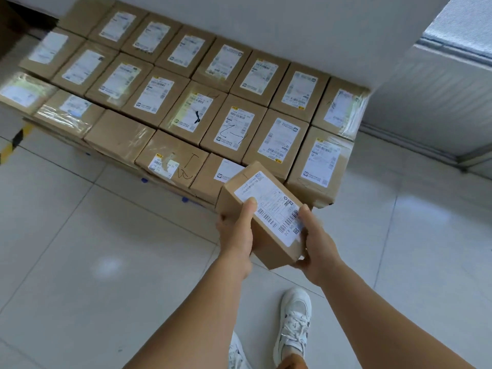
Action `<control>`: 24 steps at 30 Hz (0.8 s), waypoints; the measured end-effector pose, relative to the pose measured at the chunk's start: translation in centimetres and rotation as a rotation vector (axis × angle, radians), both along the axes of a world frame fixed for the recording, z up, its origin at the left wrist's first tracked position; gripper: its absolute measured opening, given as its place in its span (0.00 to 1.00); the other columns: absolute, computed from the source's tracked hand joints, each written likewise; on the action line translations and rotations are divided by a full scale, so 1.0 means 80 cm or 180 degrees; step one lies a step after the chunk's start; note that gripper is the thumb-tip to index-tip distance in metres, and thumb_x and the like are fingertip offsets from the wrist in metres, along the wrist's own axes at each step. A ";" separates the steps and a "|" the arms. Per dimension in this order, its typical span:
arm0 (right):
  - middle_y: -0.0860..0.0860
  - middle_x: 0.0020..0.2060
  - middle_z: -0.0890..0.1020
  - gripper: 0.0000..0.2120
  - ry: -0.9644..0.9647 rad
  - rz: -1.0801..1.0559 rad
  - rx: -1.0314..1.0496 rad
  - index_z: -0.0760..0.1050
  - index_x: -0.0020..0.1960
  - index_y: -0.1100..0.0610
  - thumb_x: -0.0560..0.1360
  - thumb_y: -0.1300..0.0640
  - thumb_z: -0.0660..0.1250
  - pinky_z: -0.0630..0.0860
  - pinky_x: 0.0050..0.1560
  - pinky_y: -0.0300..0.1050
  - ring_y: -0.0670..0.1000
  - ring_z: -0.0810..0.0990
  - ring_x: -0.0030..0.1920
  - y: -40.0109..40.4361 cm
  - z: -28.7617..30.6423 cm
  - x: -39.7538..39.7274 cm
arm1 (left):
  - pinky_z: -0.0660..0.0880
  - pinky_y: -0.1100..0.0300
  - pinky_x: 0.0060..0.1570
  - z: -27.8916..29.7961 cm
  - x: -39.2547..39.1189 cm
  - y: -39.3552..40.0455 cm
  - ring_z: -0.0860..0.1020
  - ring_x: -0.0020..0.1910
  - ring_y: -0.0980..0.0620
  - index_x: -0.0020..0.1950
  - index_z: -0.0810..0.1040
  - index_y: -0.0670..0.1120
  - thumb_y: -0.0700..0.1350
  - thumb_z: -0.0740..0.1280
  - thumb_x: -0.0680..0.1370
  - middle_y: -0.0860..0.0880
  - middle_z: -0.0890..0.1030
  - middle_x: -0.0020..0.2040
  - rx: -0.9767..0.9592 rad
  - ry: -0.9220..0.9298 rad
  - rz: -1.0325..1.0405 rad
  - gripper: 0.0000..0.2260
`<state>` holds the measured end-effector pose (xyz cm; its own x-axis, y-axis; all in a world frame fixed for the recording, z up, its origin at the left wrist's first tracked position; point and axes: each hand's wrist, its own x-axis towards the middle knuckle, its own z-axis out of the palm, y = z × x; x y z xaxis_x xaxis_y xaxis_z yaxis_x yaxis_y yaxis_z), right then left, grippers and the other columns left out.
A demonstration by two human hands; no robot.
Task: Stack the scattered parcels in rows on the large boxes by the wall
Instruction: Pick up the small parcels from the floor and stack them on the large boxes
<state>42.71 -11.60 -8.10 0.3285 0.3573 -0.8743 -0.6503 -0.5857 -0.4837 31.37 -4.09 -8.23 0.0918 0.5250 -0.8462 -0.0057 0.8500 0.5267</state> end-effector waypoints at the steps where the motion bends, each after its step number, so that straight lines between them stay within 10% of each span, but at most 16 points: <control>1: 0.49 0.50 0.83 0.18 0.0070 0.0003 0.0012 0.75 0.57 0.48 0.75 0.37 0.62 0.73 0.59 0.62 0.56 0.81 0.53 -0.009 0.002 0.006 | 0.76 0.46 0.56 -0.002 0.008 -0.007 0.78 0.55 0.48 0.71 0.62 0.53 0.57 0.72 0.71 0.48 0.79 0.57 -0.0009 -0.0066 -0.0033 0.33; 6: 0.51 0.51 0.81 0.22 -0.0037 -0.0073 -0.0007 0.72 0.63 0.49 0.73 0.40 0.66 0.79 0.44 0.56 0.57 0.81 0.50 -0.049 -0.005 0.042 | 0.79 0.49 0.50 -0.020 0.042 -0.044 0.79 0.55 0.46 0.69 0.65 0.56 0.61 0.70 0.64 0.47 0.81 0.57 -0.0236 -0.0391 -0.0246 0.35; 11: 0.51 0.55 0.81 0.22 -0.0143 -0.0104 0.0067 0.71 0.63 0.47 0.72 0.41 0.68 0.78 0.51 0.60 0.56 0.80 0.55 -0.080 -0.034 0.069 | 0.79 0.53 0.40 -0.052 0.070 -0.068 0.79 0.56 0.44 0.68 0.69 0.56 0.62 0.67 0.67 0.45 0.82 0.58 -0.0432 -0.0569 -0.0382 0.31; 18: 0.51 0.53 0.81 0.12 -0.0384 0.0020 0.0159 0.73 0.55 0.46 0.76 0.60 0.67 0.77 0.55 0.57 0.55 0.78 0.57 -0.085 -0.070 0.086 | 0.79 0.48 0.50 -0.101 0.086 -0.092 0.78 0.55 0.45 0.69 0.66 0.53 0.52 0.57 0.82 0.43 0.79 0.56 -0.0817 -0.0268 -0.0460 0.15; 24: 0.43 0.61 0.74 0.08 -0.0829 0.0224 0.0231 0.72 0.39 0.56 0.75 0.64 0.68 0.74 0.45 0.40 0.46 0.79 0.50 -0.063 -0.086 0.086 | 0.78 0.57 0.39 -0.126 0.109 -0.093 0.77 0.55 0.45 0.69 0.66 0.48 0.48 0.54 0.83 0.44 0.77 0.60 -0.0998 0.0664 -0.0449 0.15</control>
<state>49.56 -16.61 -14.98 0.5112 0.4457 -0.7349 -0.4574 -0.5828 -0.6716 40.13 -11.51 -18.34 -0.0463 0.2329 -0.9714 0.2022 0.9545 0.2192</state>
